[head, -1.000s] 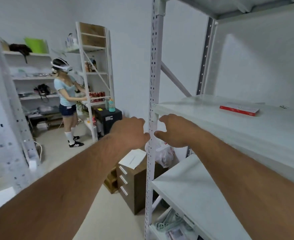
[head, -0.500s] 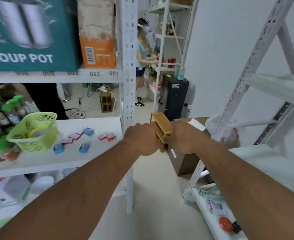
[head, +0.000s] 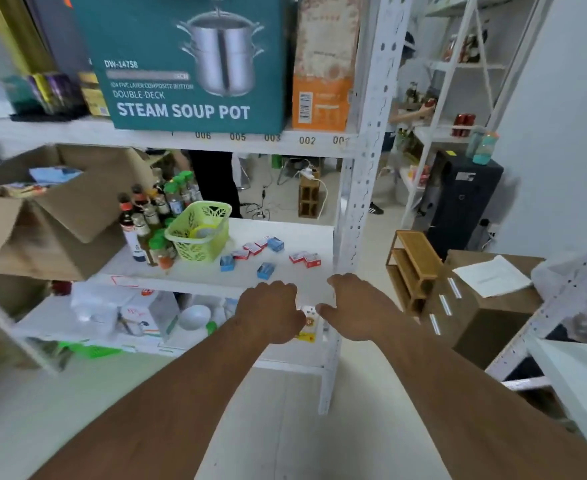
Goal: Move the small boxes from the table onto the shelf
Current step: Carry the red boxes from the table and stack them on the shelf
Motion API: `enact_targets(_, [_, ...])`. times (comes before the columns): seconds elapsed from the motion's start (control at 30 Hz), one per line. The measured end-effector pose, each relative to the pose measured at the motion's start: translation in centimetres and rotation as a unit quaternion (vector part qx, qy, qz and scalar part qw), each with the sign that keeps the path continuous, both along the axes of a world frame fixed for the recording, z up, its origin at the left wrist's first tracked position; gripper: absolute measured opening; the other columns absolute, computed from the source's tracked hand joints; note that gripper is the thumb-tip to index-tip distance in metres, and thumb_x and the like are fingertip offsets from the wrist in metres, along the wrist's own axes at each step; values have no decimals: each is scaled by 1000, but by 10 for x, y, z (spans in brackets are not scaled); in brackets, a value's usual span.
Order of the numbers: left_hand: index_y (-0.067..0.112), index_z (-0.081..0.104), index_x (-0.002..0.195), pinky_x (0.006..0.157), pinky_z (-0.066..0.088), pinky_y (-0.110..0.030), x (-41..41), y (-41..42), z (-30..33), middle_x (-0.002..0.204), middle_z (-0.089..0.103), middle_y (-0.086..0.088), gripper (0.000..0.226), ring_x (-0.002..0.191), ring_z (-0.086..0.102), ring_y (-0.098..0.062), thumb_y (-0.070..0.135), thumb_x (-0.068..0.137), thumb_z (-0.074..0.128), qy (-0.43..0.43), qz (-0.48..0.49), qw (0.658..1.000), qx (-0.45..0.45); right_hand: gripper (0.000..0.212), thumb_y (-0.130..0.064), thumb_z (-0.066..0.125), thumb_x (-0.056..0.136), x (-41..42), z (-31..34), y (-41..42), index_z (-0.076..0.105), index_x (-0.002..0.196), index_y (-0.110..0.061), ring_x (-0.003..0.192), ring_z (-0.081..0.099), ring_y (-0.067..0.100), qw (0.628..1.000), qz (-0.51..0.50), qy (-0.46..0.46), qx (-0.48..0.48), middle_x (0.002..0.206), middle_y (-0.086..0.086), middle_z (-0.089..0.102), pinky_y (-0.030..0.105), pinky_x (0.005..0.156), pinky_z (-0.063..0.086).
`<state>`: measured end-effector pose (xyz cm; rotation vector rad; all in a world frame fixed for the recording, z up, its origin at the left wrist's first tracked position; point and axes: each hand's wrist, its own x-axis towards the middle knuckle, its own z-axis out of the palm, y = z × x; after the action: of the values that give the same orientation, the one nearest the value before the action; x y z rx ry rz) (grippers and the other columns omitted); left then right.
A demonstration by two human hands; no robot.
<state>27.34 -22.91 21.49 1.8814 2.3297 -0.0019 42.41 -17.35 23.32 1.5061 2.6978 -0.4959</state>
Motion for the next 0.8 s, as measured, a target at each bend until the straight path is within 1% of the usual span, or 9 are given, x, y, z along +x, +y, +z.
enact_targets(0.1, [23, 55, 127, 89, 49, -39, -7, -13, -4, 125, 61, 0, 51, 111, 59, -25, 52, 85, 52, 1, 28, 1000, -5, 53, -50, 53, 95, -6, -14, 2, 47, 138, -19, 121, 56, 25, 1000, 11, 12, -4, 133, 3, 56, 40, 99, 50])
enact_targets(0.2, [22, 55, 125, 91, 49, -39, -15, -23, -8, 125, 60, -1, 47, 113, 58, -26, 49, 86, 51, 11, 49, 999, -13, 48, -47, 56, 94, -11, -21, 4, 50, 133, -20, 115, 59, 25, 999, 14, 27, -15, 126, 3, 58, 39, 95, 52])
enact_targets(0.3, [22, 53, 130, 94, 46, -38, -25, -27, -10, 130, 59, 0, 50, 118, 56, -25, 47, 87, 51, 5, 70, 997, -15, 45, -45, 55, 93, -17, -27, 6, 52, 130, -18, 110, 60, 26, 999, 21, 30, -15, 121, 4, 58, 40, 92, 53])
enact_targets(0.43, [22, 53, 132, 95, 45, -37, -43, -24, -15, 131, 58, 0, 51, 121, 55, -24, 48, 88, 51, -10, 81, 997, -13, 41, -41, 58, 93, -32, -32, 14, 53, 128, -19, 105, 62, 24, 999, 24, 23, -12, 118, 2, 61, 39, 91, 55])
enact_targets(0.53, [21, 53, 132, 94, 44, -37, -61, -15, -21, 132, 58, 0, 52, 121, 54, -25, 48, 88, 52, -15, 81, 997, -15, 43, -42, 60, 94, -46, -35, 22, 51, 129, -20, 106, 62, 24, 1000, 15, 17, -11, 119, 2, 61, 37, 93, 53])
enact_targets(0.67, [21, 52, 132, 95, 45, -38, -93, 0, -30, 132, 57, 0, 52, 120, 55, -25, 49, 88, 52, -26, 69, 997, -23, 44, -41, 61, 93, -70, -40, 33, 50, 130, -20, 107, 62, 22, 999, -4, 19, -28, 121, 1, 61, 33, 90, 52])
enact_targets(0.8, [21, 52, 133, 95, 46, -37, -133, 18, -38, 130, 58, 1, 52, 120, 55, -23, 51, 90, 50, -39, 54, 998, -12, 48, -43, 59, 94, -101, -47, 46, 48, 134, -20, 113, 60, 22, 999, -28, 9, -33, 127, 1, 58, 35, 95, 52])
